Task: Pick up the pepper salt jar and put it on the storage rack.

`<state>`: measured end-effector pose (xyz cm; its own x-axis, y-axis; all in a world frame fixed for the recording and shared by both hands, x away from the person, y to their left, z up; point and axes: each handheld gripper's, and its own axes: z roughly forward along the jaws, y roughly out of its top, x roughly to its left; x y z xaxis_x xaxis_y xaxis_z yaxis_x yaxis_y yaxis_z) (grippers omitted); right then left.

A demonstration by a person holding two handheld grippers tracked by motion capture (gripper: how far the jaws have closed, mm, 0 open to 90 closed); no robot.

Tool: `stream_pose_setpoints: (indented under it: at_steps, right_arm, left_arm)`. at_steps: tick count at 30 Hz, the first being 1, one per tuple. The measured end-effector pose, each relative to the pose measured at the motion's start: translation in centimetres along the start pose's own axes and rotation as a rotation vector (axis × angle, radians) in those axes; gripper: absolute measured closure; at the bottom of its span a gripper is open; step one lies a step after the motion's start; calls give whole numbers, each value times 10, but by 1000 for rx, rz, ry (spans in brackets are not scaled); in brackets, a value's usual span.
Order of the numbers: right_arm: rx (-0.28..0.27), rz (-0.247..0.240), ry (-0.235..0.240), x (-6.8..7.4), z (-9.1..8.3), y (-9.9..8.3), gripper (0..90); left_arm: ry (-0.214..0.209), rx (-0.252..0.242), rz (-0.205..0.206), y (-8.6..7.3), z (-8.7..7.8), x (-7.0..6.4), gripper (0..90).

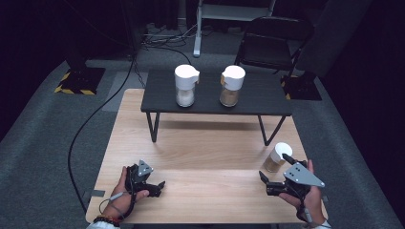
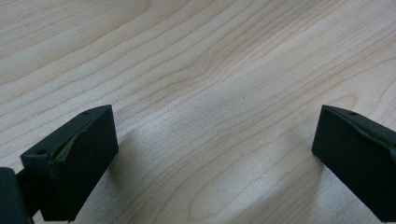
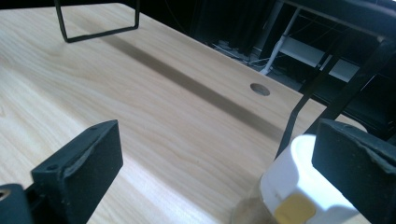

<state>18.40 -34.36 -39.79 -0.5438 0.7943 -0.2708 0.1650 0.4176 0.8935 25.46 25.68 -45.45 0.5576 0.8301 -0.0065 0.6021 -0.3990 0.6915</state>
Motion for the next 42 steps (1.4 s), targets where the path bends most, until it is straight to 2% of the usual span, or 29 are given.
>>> stream_pose_setpoints:
  at_steps: [6, 11, 25, 33, 42]
  right_arm:
    - [28, -4, 17, 2, -1, -12, 16]
    - [64, 0, 13, 4, 0, -21, 16]
    - [193, -12, 4, 8, 4, -42, 16]
    - [238, 14, -13, 0, 9, -53, 16]
    - [272, 88, -23, -16, 14, -63, 17]
  left_arm:
    - [0, 0, 0, 0, 0, 0, 1]
    - [0, 0, 0, 0, 0, 0, 1]
    - [0, 0, 0, 0, 0, 0, 1]
    - [0, 0, 0, 0, 0, 0, 1]
    - [0, 0, 0, 0, 0, 0, 1]
